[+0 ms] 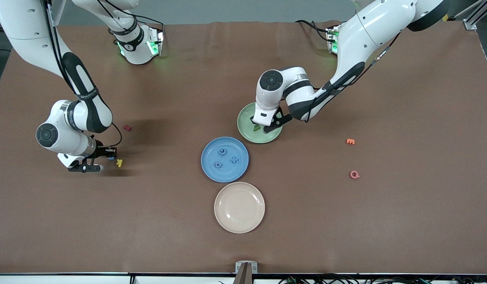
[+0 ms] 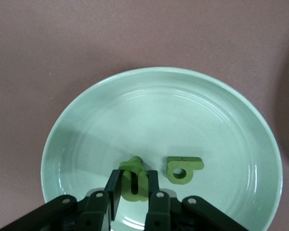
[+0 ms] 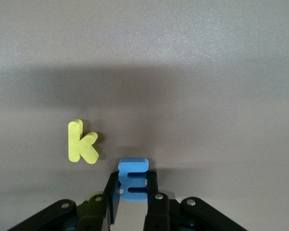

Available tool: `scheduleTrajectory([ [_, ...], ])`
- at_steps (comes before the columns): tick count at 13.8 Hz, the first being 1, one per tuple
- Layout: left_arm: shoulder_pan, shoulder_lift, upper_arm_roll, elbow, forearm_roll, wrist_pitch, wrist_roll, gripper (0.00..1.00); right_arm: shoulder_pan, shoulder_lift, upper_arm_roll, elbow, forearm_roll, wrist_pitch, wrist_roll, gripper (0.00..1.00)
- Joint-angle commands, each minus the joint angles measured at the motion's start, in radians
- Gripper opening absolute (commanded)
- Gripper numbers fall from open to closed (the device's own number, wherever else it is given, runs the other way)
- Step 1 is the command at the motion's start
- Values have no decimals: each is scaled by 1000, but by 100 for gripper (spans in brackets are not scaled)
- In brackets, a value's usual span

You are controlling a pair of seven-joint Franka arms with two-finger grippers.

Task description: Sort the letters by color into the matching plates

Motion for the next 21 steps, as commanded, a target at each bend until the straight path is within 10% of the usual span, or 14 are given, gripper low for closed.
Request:
scheduleTrajectory([
  [1, 1, -7, -2, -8, 12, 4, -41, 3, -15, -8, 14, -13, -8, 9, -3, 15],
  [2, -2, -7, -2, -5, 12, 4, -48, 10, -15, -14, 15, -7, -8, 3, -8, 13],
  [4, 3, -7, -2, -5, 12, 4, -82, 82, -10, -38, 15, 16, -8, -36, -5, 12],
  [5, 4, -7, -2, -2, 12, 4, -108, 100, -4, -53, 15, 49, -8, -96, -2, 12],
  [11, 17, -42, -2, 59, 9, -18, -121, 100, 140, -74, 22, 270, -8, -429, 268, 12],
  [21, 216, -96, -2, 265, 13, -200, 227, 100, 638, 61, 23, 460, 64, -381, 1118, 12],
])
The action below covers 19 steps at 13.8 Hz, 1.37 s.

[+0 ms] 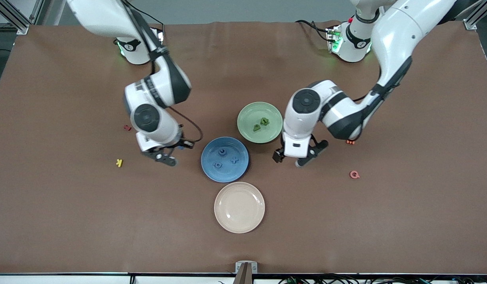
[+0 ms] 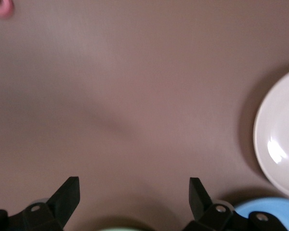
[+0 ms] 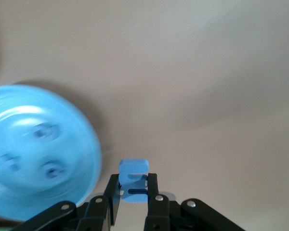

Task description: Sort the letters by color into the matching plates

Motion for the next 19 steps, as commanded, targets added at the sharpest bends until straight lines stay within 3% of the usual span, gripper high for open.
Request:
scheduleTrajectory([
  [1, 51, -43, -2, -5, 11, -20, 98, 100, 80, 134, -14, 150, 14, 15, 147, 12],
  [6, 103, -43, 1, 41, 11, -35, 252, 99, 146, 238, -14, 200, 19, 184, 262, 12],
  [10, 111, -138, 66, 47, -12, -40, 388, 99, 151, 273, -13, 214, 40, 247, 268, 13],
  [12, 65, -186, 160, 52, -68, -72, 488, 99, 157, 284, -13, 212, 82, 284, 267, 13],
  [16, -68, -325, 420, 52, -355, -107, 797, 99, 160, 284, -13, 212, 80, 282, 264, 19],
  [17, -82, -360, 470, 50, -396, -136, 857, 100, 161, 284, -13, 211, 80, 276, 261, 33],
  [18, -94, -399, 500, 44, -409, -165, 906, 100, 161, 284, -13, 211, 80, 272, 262, 73],
  [19, -104, -434, 530, 43, -411, -210, 958, 100, 164, 281, -13, 209, 80, 272, 261, 100],
])
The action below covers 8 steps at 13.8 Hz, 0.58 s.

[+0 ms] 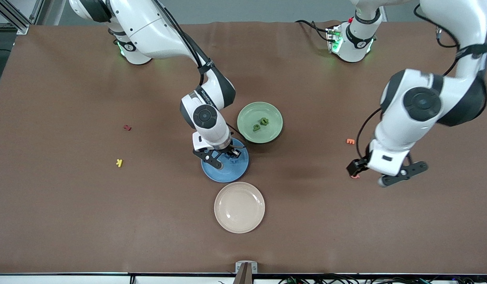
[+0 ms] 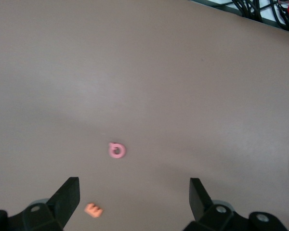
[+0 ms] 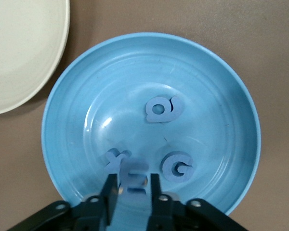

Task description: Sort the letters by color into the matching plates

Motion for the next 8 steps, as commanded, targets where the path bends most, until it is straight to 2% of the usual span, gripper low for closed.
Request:
scheduleTrajectory([
  [1, -46, -123, 98, -23, -39, -116, 144, 100, 17, 6, -10, 25, 13, -15, 6, 100],
  [4, -50, -211, 187, -22, -129, -225, 329, 100, 11, -32, -12, 28, 11, -104, -3, 100],
  [6, -50, -264, 229, -14, -149, -286, 435, 100, -3, -111, -16, 28, 7, -228, -15, 100],
  [8, -41, -308, 241, -7, -213, -352, 455, 100, -38, -213, -18, 28, 4, -361, -69, 100],
])
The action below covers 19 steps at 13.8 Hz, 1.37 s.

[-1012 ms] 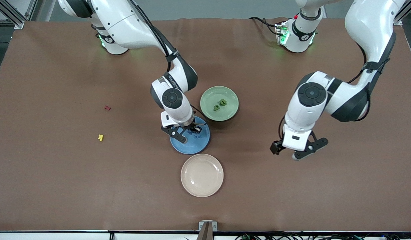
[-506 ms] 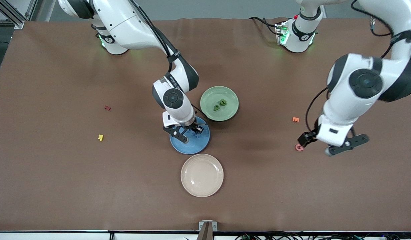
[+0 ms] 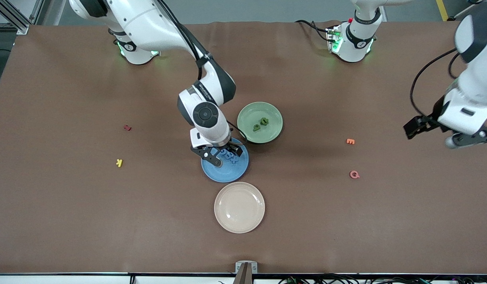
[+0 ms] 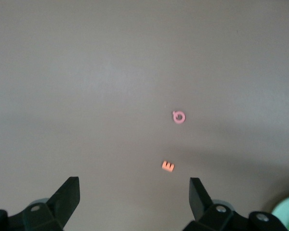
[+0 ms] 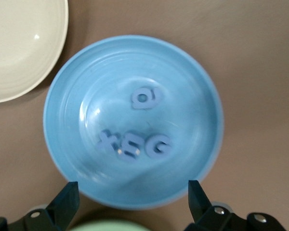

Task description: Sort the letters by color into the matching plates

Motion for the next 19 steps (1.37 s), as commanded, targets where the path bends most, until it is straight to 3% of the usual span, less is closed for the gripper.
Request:
scheduleTrajectory([
  [1, 1, -54, 14, 20, -54, -94, 47, 100, -65, -176, 3, -29, 4, -185, -100, 100],
  [3, 0, -48, 17, 95, -49, -205, 79, 100, -135, -294, 3, -29, 5, -328, -197, 100],
  [7, -37, -89, 52, 87, -57, -231, 124, 100, -328, -504, 1, -44, -6, -572, -529, 100],
  [9, -39, -106, 45, 73, -61, -239, 122, 100, -431, -573, 1, -61, -80, -609, -723, 100],
  [13, -14, -148, 2, 34, -89, -237, 122, 100, -589, -594, 1, -58, -122, -576, -961, 100],
  [15, 16, -154, -43, 33, -89, -239, 106, 100, -628, -595, 1, -58, -136, -559, -1030, 100],
  [19, 52, -157, -54, 34, -118, -239, 107, 100, -669, -594, 1, -50, -142, -523, -1130, 100],
])
